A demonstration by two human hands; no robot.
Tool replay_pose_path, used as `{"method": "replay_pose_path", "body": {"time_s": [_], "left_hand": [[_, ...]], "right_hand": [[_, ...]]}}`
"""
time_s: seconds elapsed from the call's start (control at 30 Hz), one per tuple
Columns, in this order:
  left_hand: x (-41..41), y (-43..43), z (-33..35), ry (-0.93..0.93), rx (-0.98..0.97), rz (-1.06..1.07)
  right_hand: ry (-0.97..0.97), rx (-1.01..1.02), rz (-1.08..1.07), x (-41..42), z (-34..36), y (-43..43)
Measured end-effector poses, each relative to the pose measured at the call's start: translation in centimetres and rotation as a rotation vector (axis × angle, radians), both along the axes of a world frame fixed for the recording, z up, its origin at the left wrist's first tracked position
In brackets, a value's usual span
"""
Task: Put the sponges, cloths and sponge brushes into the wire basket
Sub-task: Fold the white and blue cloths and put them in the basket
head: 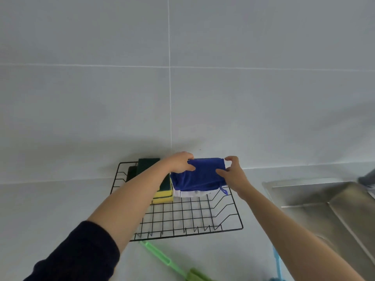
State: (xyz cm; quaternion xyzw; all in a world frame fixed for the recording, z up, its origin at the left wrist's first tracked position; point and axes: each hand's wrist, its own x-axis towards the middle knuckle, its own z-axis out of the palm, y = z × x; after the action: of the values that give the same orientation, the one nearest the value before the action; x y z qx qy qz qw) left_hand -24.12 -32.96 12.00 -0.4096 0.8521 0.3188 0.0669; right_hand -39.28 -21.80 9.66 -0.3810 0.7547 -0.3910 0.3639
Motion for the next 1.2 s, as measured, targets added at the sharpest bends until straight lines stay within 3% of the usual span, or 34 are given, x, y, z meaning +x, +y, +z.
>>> {"method": "replay_pose_path", "body": {"time_s": [0.43, 0.67, 0.83, 1.03, 1.2], "left_hand": [[-2.6, -4.9, -7.8, -0.209, -0.018, -0.053], [-2.6, -4.3, -10.0, -0.266, -0.293, -0.029], [-2.3, -3.5, -10.2, -0.253, -0.462, -0.013], [-0.8, -2.8, -7.6, -0.051, -0.576, -0.017], [1.5, -1.1, -5.2, -0.154, -0.621, -0.164]], "right_hand": [[0.393, 0.238, 0.142, 0.2, -6.7, -6.5], [0.599, 0.359, 0.224, 1.4, -8.2, -7.6], [0.597, 0.348, 0.275, 1.2, -7.5, -7.0], [0.559, 0.251, 0.307, 0.8, -5.0, -5.1], [0.643, 0.18, 0.426, 1.4, -1.8, -1.9]]}}
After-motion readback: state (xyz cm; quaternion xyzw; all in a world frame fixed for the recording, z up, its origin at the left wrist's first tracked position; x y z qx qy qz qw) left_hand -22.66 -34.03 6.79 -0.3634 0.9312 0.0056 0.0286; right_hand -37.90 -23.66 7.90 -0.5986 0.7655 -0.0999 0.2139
